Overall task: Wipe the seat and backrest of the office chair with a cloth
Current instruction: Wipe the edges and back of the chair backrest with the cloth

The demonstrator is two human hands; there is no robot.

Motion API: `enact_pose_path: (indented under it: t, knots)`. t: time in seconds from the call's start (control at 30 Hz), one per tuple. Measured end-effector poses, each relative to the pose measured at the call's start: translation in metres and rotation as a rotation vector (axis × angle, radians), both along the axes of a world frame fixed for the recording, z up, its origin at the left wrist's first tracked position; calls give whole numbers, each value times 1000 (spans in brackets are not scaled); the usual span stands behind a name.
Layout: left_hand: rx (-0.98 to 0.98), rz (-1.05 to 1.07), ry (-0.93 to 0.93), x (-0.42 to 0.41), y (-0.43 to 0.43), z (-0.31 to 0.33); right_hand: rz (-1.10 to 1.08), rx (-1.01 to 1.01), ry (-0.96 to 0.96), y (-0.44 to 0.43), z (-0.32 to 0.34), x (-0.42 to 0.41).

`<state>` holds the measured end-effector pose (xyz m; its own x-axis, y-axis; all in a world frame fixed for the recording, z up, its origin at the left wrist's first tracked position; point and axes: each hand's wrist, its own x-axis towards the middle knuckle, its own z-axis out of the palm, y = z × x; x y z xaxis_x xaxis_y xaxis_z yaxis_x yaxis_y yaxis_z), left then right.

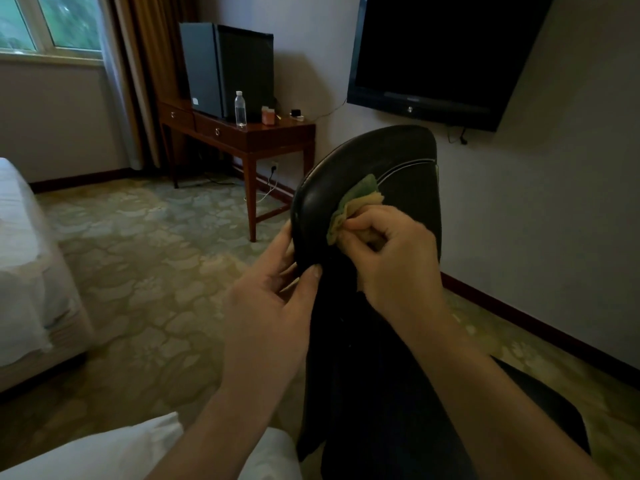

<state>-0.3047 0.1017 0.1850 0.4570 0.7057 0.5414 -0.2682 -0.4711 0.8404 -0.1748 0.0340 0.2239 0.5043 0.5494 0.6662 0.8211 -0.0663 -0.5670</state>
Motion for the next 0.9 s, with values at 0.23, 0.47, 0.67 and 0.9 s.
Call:
enact_pose_path:
  t: [0.23, 0.47, 0.67, 0.9]
  knots:
    - [53, 43, 71, -3, 2, -9, -11, 67, 116, 0, -3, -1]
    - [69, 102, 13, -2, -3, -11, 47, 84, -6, -6, -18, -10]
    - [54, 61, 23, 1, 5, -9, 36, 89, 31, 3, -6, 3]
    - [63, 81, 17, 3, 6, -14, 53, 56, -66, -8, -23, -13]
